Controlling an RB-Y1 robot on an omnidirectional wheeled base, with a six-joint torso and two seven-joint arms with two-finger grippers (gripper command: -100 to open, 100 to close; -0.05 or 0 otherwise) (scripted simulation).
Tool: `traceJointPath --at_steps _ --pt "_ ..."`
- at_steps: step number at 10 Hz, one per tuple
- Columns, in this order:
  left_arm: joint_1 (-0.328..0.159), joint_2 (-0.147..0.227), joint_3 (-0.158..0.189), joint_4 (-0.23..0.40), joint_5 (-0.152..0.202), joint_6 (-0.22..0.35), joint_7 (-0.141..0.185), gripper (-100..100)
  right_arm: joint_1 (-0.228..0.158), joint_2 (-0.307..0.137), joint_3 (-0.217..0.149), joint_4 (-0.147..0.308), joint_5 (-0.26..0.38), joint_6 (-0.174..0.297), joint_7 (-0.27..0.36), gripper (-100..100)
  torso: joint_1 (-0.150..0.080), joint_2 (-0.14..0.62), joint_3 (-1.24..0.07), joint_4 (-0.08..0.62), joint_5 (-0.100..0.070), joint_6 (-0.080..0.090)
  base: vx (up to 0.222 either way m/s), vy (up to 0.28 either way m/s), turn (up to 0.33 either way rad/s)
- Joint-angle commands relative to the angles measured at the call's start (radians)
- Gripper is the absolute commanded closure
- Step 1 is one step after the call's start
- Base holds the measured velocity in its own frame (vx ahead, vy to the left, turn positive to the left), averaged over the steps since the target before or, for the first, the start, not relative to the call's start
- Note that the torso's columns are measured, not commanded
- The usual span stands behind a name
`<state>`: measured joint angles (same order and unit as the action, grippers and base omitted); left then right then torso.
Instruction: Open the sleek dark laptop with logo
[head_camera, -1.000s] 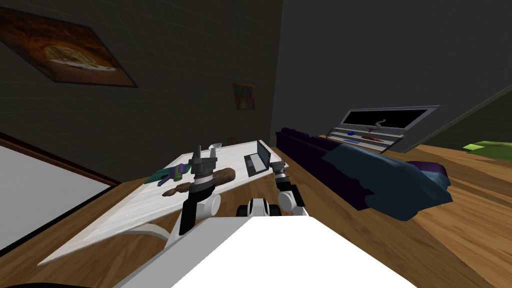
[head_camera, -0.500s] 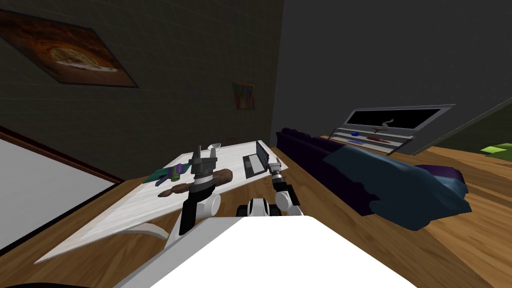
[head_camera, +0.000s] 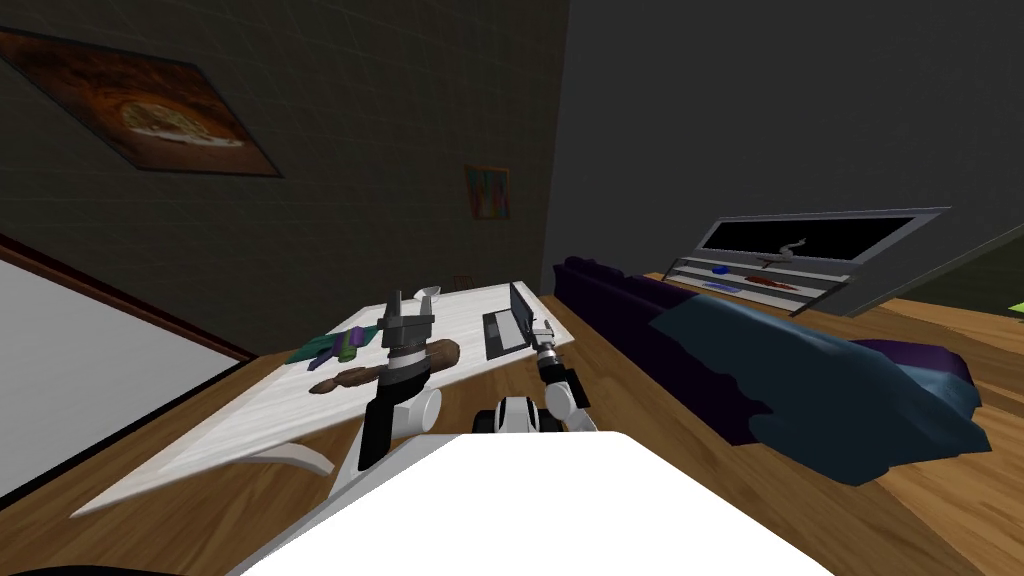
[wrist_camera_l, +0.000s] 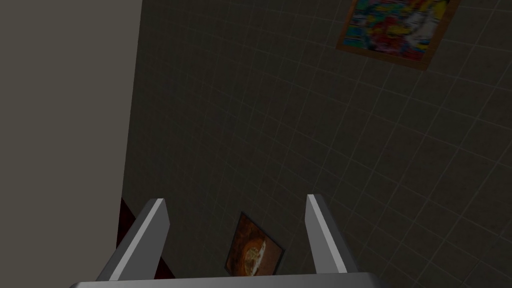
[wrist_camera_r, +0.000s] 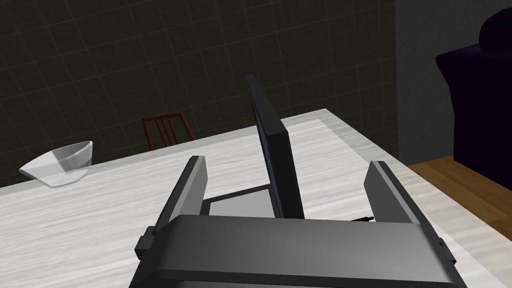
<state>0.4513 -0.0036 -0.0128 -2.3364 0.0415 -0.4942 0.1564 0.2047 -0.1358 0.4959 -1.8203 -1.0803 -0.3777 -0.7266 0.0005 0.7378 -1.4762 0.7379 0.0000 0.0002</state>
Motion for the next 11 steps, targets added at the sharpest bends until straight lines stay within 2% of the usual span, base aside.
traceJointPath --at_steps 1,2,4,5,8,11 --pt "0.0 0.0 0.0 0.0 0.0 0.0 0.0 0 -0.024 0.01 0.039 0.047 -0.079 0.002 -0.052 -100 0.001 0.0 0.0 0.0 0.0 0.0 0.063 -0.103 0.071" --pt "0.0 0.0 0.0 0.0 0.0 0.0 0.0 0 -0.024 0.01 0.039 0.047 -0.097 0.002 -0.052 -100 -0.001 -0.001 0.0 0.0 0.0 0.0 0.04 -0.077 0.03" --pt "0.0 0.0 0.0 0.0 0.0 0.0 0.0 0 -0.043 0.017 0.071 0.084 -0.16 0.003 -0.096 -100 0.0 0.001 0.001 0.0 0.0 0.0 0.038 -0.081 0.047" --pt "0.0 0.0 0.0 0.0 0.0 0.0 0.0 0 -0.043 0.017 0.071 0.084 -0.17 0.003 -0.096 -100 -0.001 0.001 0.0 0.0 0.0 0.0 0.025 -0.074 0.03" --pt "0.0 0.0 0.0 0.0 0.0 0.0 0.0 0 -0.066 0.027 0.11 0.127 -0.261 0.003 -0.15 -100 -0.001 0.0 0.0 0.0 0.0 0.0 0.035 -0.07 0.046" --pt "0.0 0.0 0.0 0.0 0.0 0.0 0.0 0 -0.081 0.04 0.136 0.152 -0.321 0.003 -0.185 -100 0.0 0.0 0.0 0.0 0.0 0.0 0.037 -0.075 0.037"
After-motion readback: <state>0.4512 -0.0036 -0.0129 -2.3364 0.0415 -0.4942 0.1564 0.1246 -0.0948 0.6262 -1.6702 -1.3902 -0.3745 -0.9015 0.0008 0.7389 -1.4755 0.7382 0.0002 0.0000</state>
